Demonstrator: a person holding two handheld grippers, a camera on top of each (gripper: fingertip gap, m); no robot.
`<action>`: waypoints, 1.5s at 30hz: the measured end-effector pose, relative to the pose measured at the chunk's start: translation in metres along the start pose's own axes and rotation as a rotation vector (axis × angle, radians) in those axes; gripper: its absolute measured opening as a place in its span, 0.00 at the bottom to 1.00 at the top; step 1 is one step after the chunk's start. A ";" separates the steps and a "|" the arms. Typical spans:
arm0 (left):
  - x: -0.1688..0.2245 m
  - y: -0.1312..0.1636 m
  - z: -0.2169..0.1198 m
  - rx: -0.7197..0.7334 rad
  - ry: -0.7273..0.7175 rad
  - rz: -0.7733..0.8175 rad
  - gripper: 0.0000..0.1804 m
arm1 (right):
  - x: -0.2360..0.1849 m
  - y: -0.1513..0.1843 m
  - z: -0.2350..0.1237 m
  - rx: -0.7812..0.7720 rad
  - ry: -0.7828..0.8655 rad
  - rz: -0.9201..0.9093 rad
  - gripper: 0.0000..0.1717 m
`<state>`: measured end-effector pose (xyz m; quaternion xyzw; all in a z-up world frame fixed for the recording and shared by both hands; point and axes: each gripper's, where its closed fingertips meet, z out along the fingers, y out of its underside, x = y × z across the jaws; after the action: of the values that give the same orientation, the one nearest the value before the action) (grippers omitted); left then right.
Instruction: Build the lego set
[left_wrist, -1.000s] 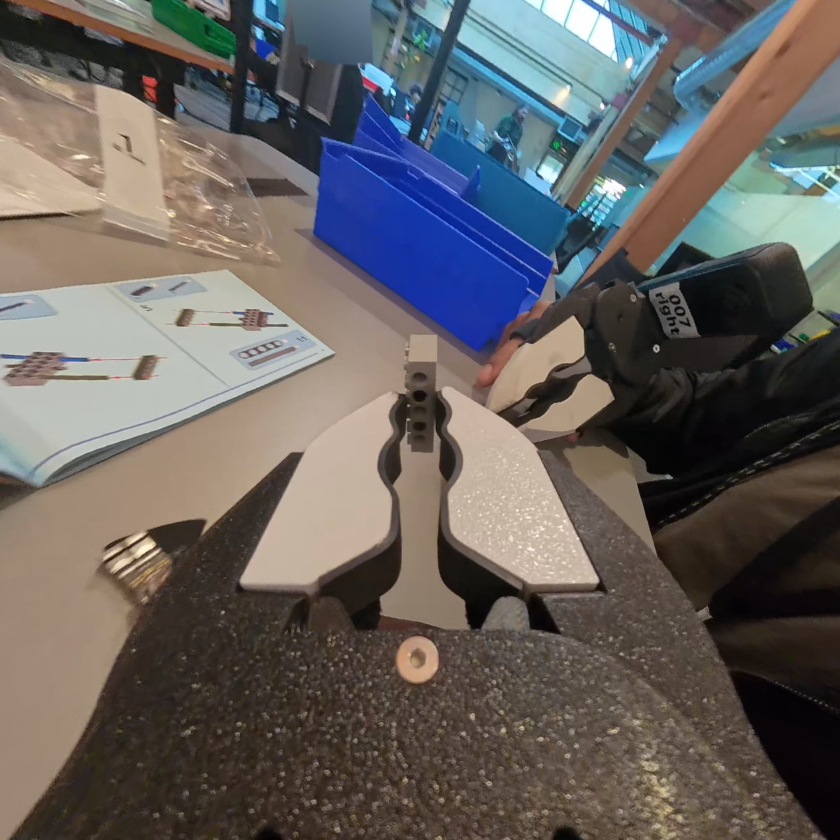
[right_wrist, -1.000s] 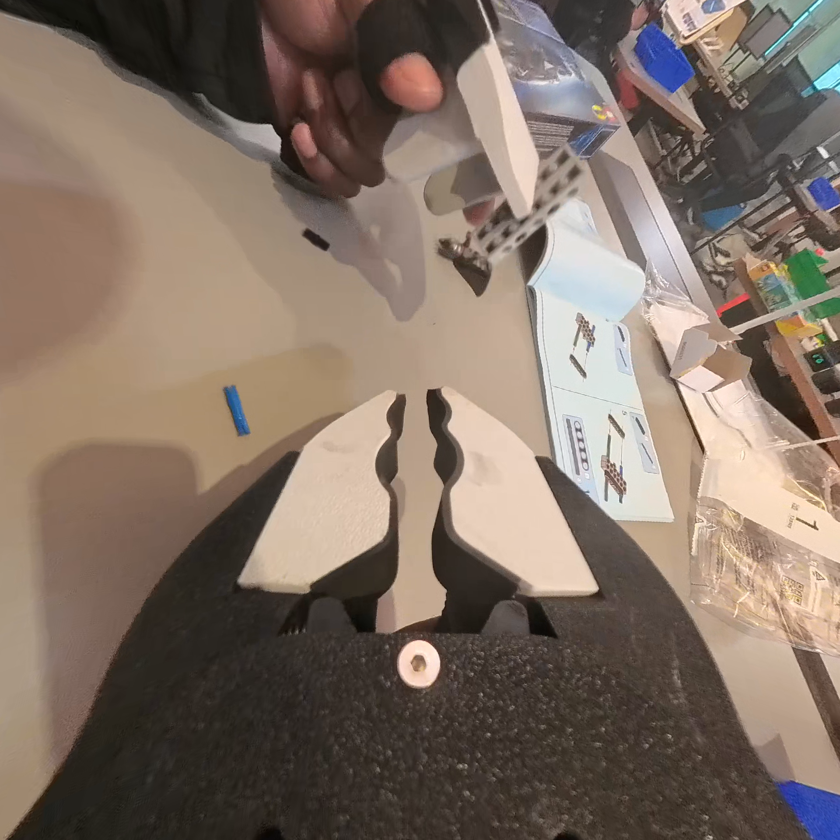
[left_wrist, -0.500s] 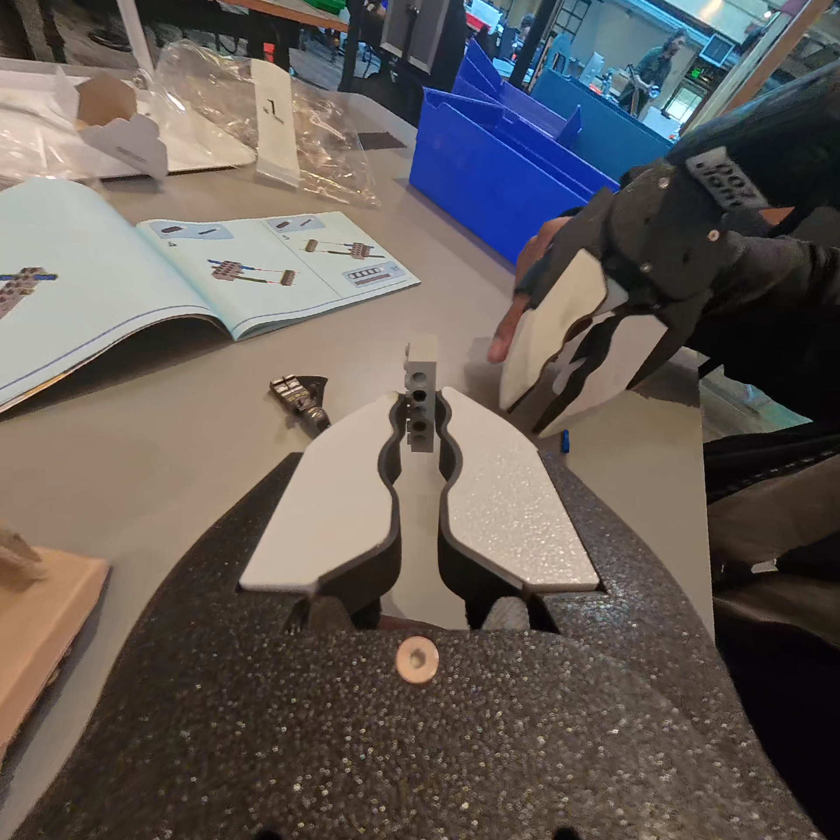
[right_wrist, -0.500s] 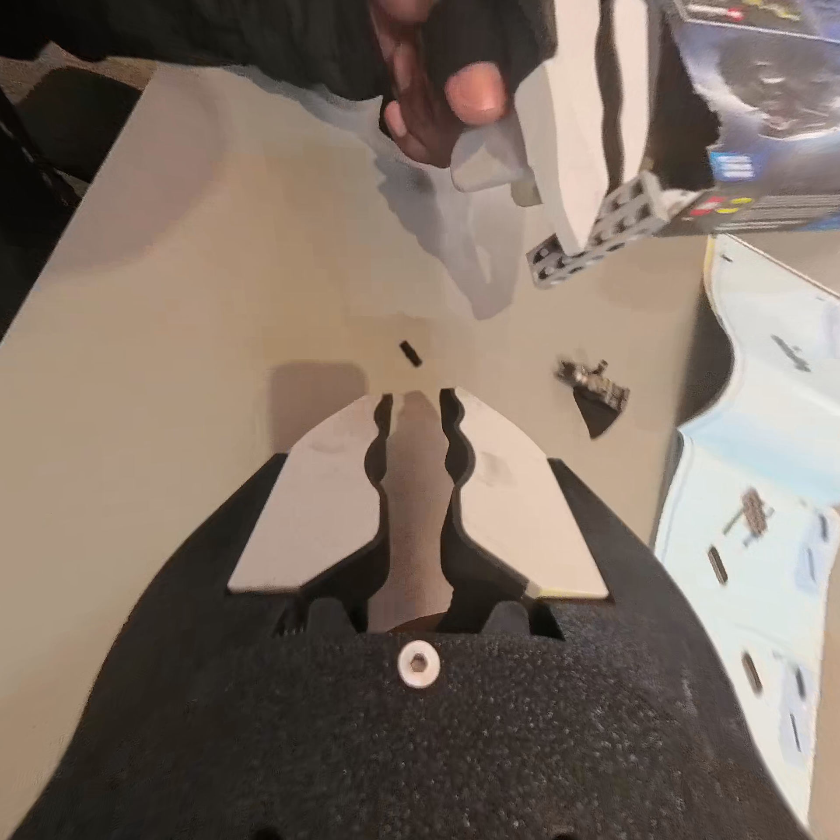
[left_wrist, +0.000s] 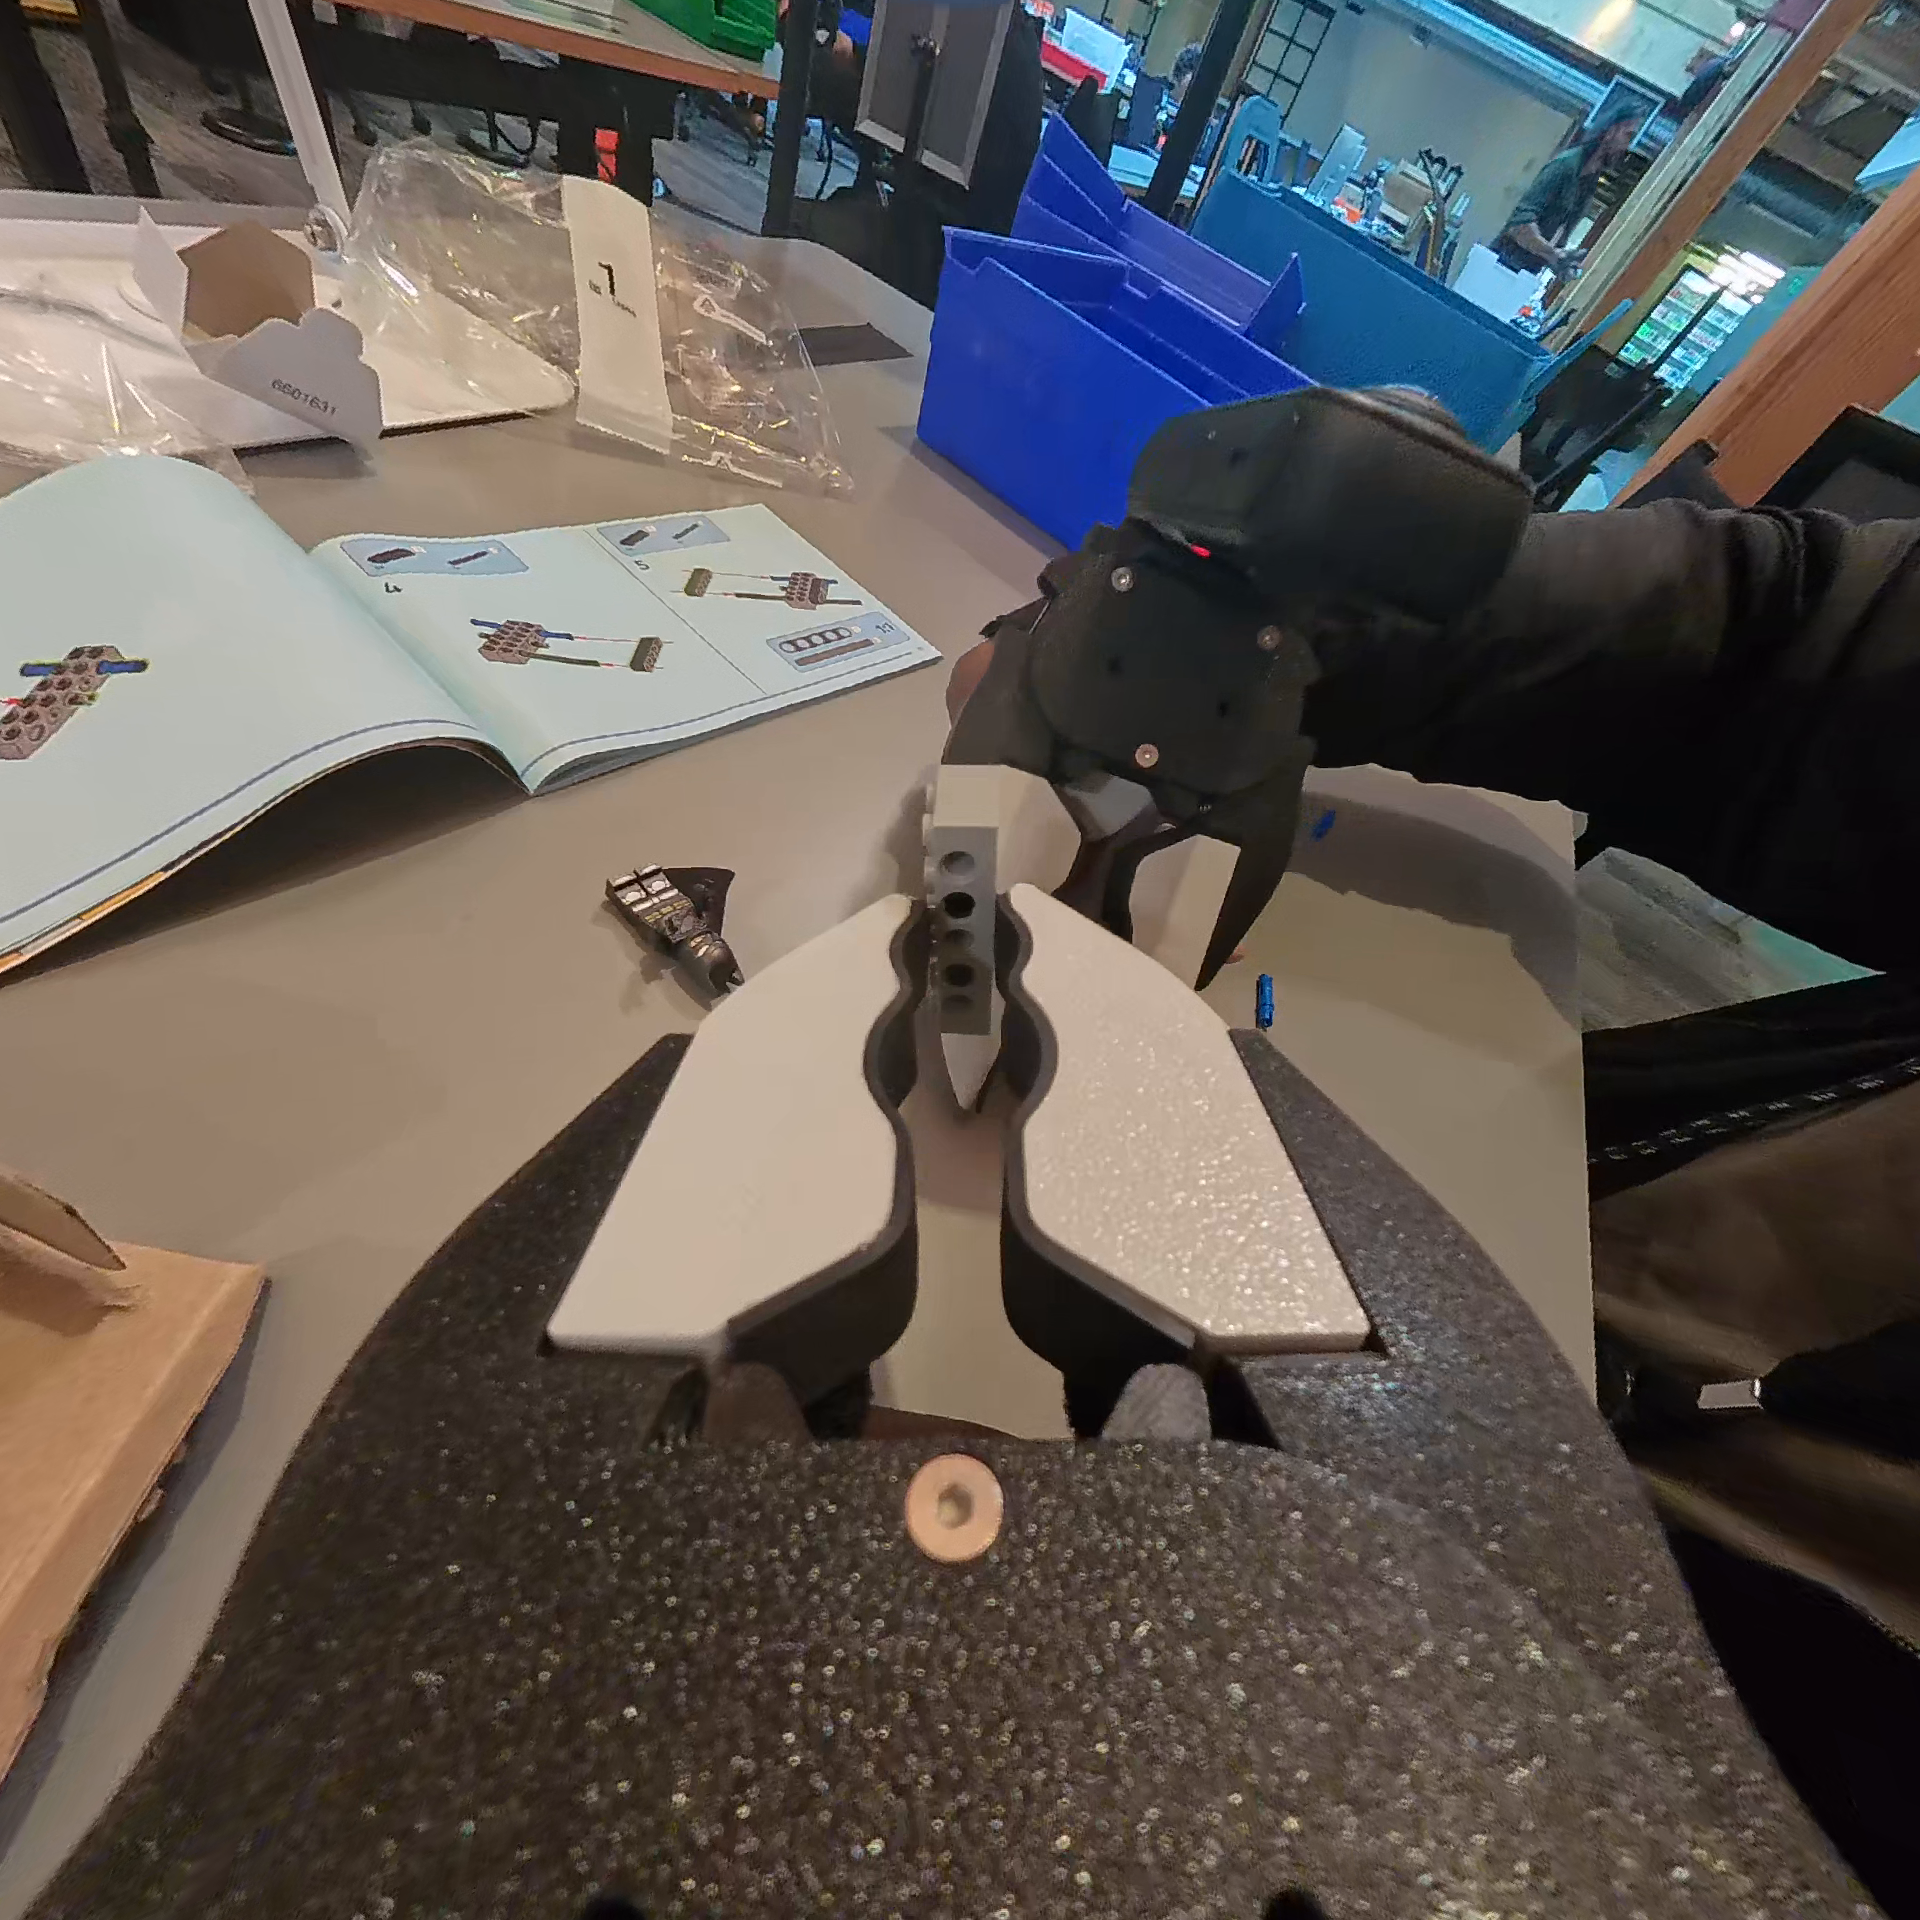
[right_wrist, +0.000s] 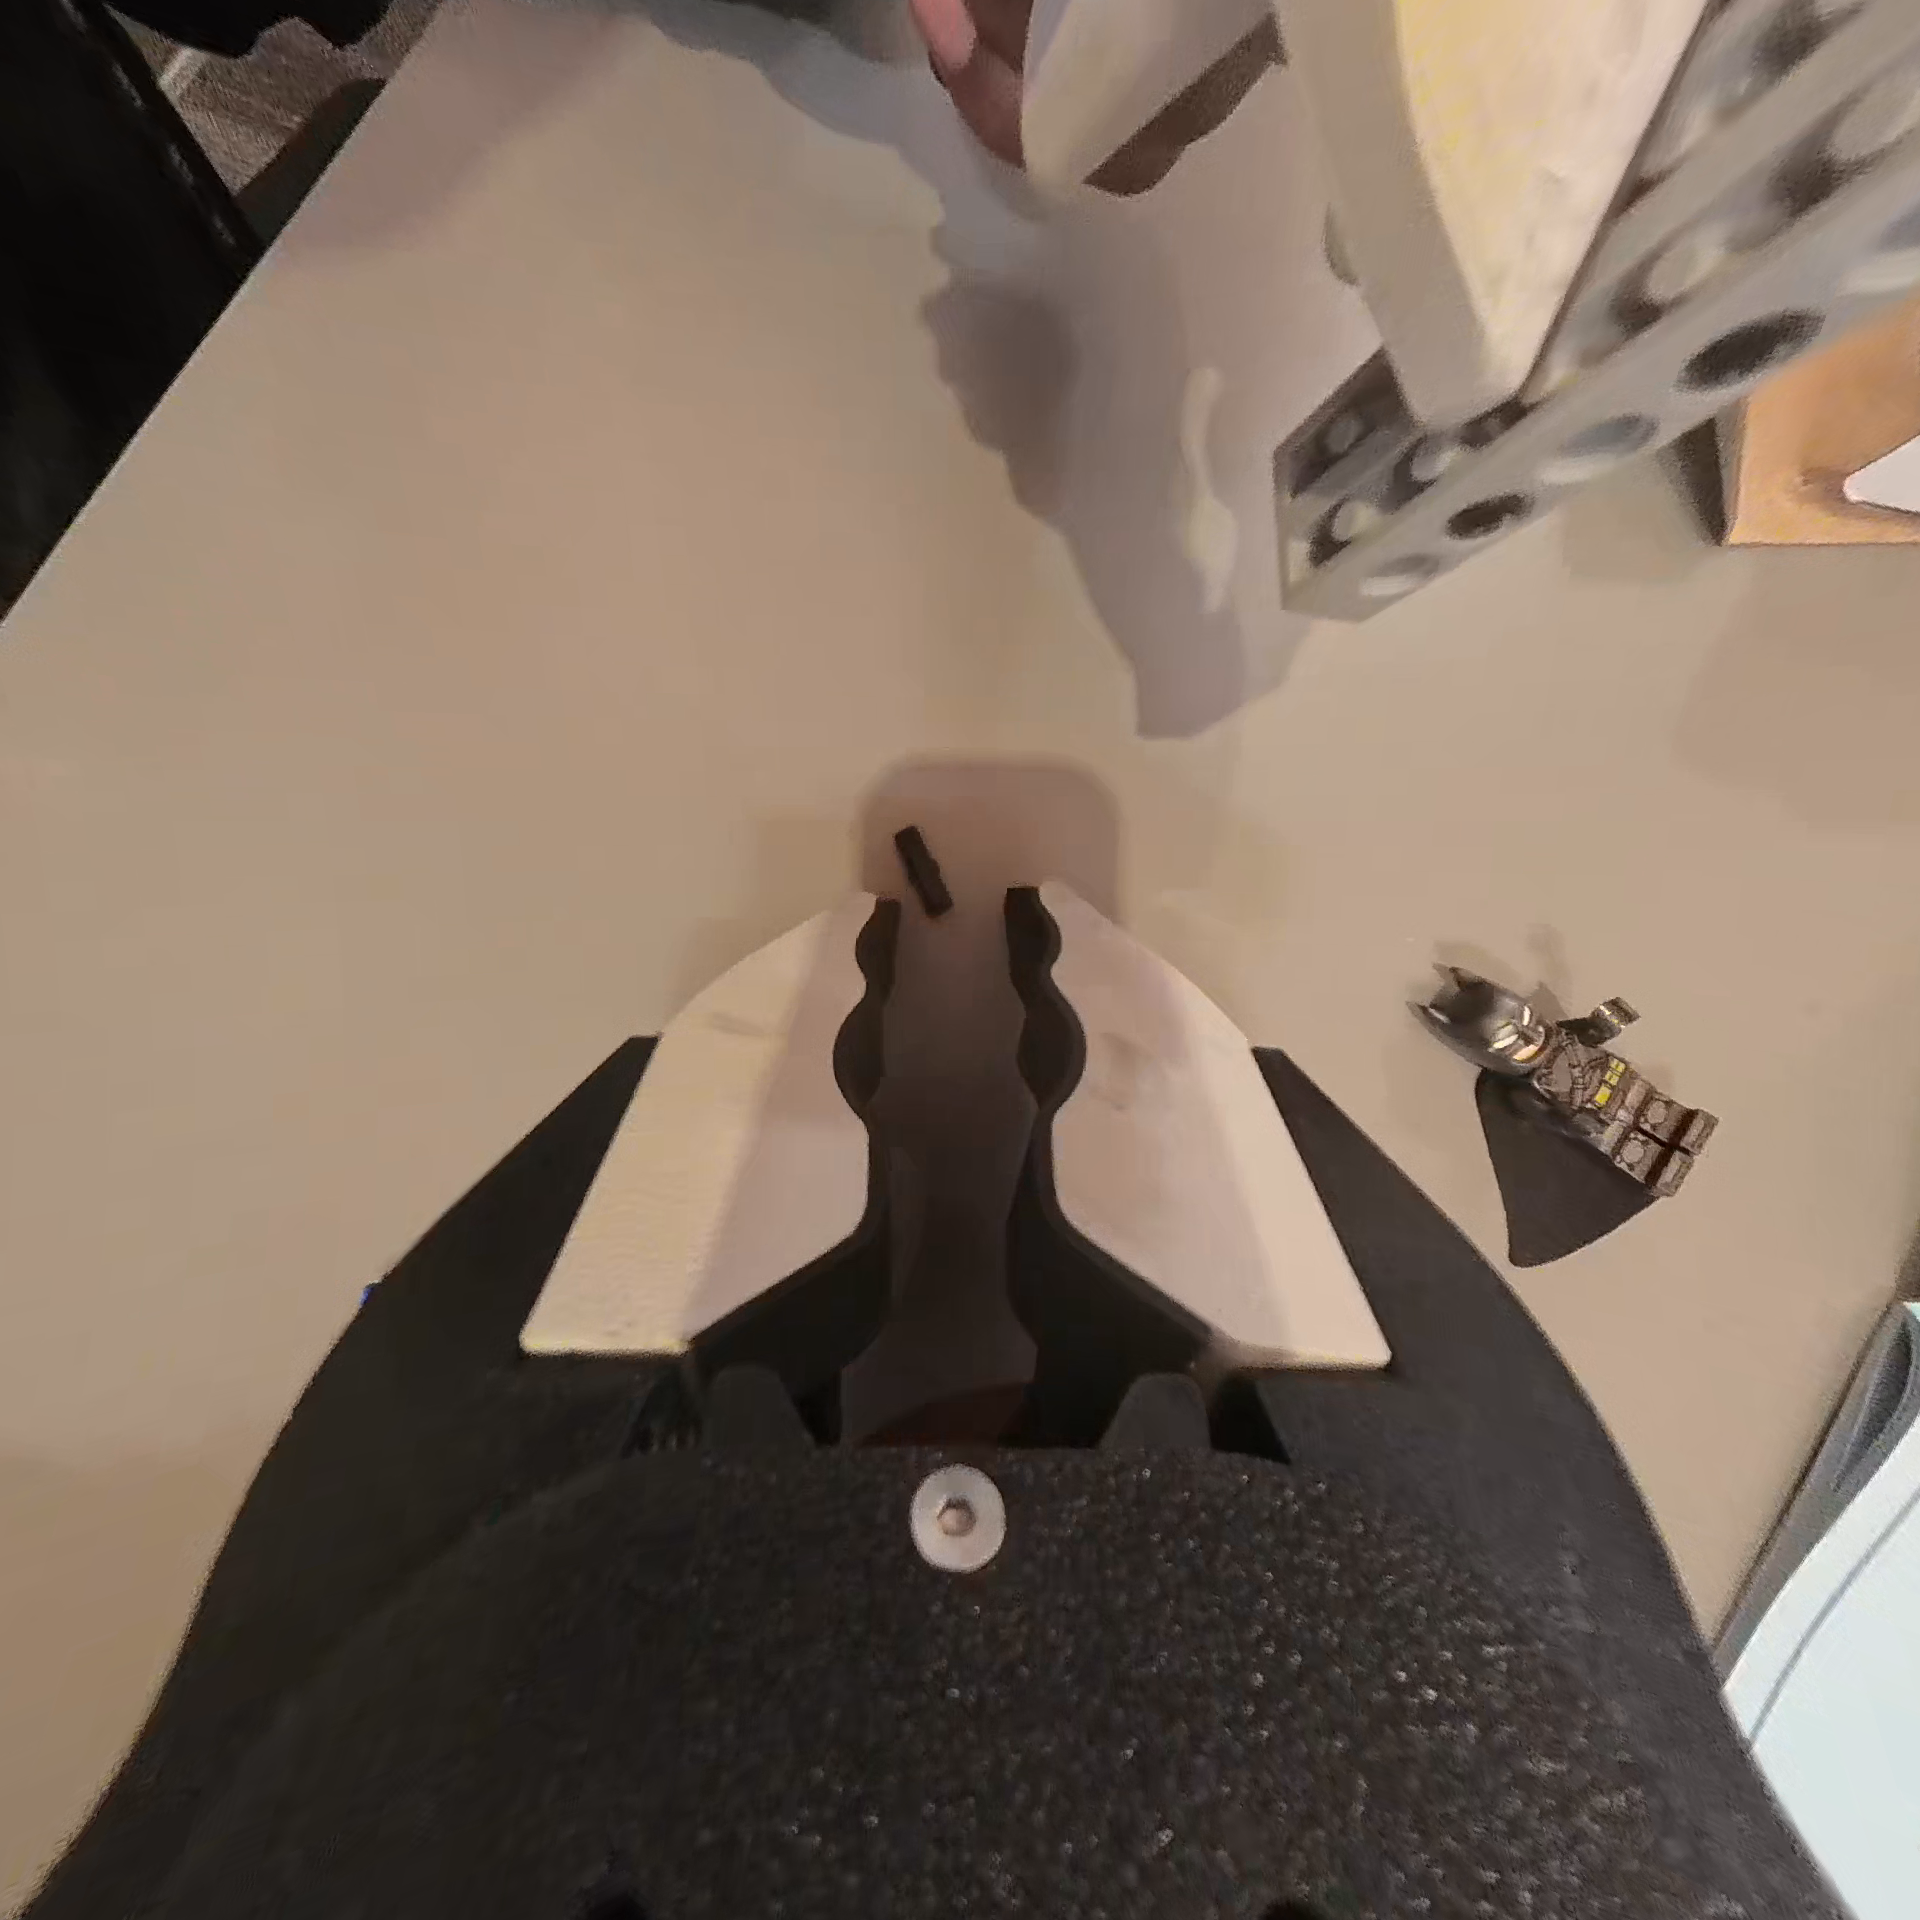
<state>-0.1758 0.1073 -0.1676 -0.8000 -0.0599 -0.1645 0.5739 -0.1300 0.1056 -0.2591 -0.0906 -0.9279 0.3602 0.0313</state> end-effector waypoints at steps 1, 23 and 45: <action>0.000 0.000 0.000 0.001 -0.002 0.002 0.06 | 0.000 0.000 0.001 -0.005 -0.001 -0.005 0.13; 0.017 0.012 0.015 -0.035 0.129 -0.007 0.06 | 0.011 -0.001 -0.051 0.073 0.425 0.067 0.02; 0.066 -0.024 0.118 0.096 0.490 -0.042 0.06 | -0.007 0.032 -0.167 -0.202 1.354 -0.571 0.02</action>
<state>-0.0981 0.2198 -0.1583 -0.7067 0.0569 -0.3625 0.6049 -0.0975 0.2383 -0.1576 -0.0504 -0.7217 0.1164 0.6805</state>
